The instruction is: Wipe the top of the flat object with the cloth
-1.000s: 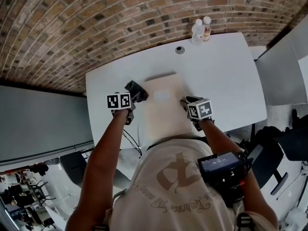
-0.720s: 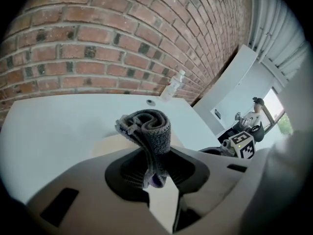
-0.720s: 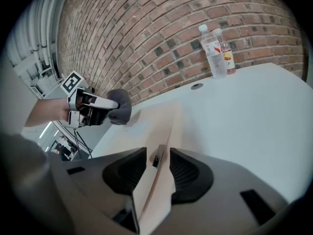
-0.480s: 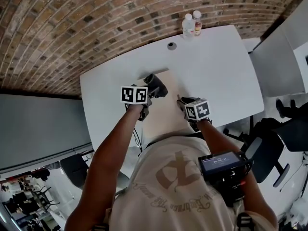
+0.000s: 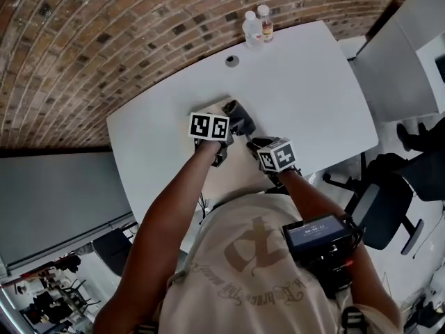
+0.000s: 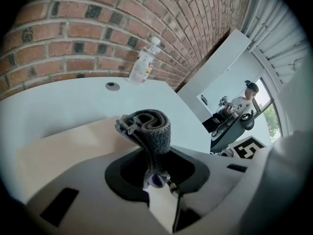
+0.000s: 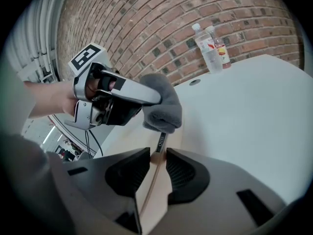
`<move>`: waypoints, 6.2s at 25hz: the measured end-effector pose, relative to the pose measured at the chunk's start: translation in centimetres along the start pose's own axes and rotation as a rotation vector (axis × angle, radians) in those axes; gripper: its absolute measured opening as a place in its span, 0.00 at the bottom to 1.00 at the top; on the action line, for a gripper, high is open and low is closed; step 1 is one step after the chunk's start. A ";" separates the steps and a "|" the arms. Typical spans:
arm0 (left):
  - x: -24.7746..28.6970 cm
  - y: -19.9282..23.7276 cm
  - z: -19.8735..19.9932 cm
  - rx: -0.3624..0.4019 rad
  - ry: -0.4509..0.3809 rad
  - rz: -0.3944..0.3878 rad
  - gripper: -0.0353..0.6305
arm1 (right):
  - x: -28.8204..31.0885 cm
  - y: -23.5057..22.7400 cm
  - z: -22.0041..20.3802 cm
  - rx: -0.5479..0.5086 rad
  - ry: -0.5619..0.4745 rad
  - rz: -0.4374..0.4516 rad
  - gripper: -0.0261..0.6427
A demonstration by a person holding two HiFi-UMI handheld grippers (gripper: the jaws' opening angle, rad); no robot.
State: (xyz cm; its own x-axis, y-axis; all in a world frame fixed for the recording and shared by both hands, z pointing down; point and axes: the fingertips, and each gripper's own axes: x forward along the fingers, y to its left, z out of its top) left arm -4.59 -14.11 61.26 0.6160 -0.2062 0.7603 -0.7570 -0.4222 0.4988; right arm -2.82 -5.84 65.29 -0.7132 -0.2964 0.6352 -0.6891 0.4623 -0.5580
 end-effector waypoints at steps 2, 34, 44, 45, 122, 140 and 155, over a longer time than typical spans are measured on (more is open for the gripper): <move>0.8 0.2 -0.4 0.038 0.032 0.033 0.22 | 0.0 -0.1 -0.2 0.000 0.007 0.005 0.21; -14.4 15.0 -10.3 -0.203 -0.049 0.302 0.22 | -0.1 -0.1 -0.3 -0.034 0.008 -0.034 0.21; -16.6 13.4 -10.1 -0.224 -0.137 0.248 0.22 | -0.9 0.0 0.2 -0.002 -0.039 -0.010 0.21; -16.3 12.5 -9.5 -0.219 -0.154 0.215 0.22 | -1.0 0.3 0.3 0.000 -0.046 0.002 0.21; -3.7 -4.6 -11.7 -0.128 -0.042 -0.006 0.22 | -0.4 -3.2 5.4 0.036 -0.029 0.131 0.22; -0.5 -5.6 -11.3 -0.126 -0.006 -0.005 0.22 | 2.8 -2.2 4.1 0.004 0.146 0.169 0.29; -11.1 4.5 -18.3 -0.312 -0.045 0.154 0.23 | 2.7 -2.3 4.0 -0.047 0.130 0.140 0.29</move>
State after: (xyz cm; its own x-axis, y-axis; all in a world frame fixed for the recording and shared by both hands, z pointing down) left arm -18.84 2.39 62.68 0.4928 -0.2882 0.8210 -0.8678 -0.0941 0.4879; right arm -3.71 -11.07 66.14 -0.7769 -0.1172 0.6186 -0.5755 0.5307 -0.6223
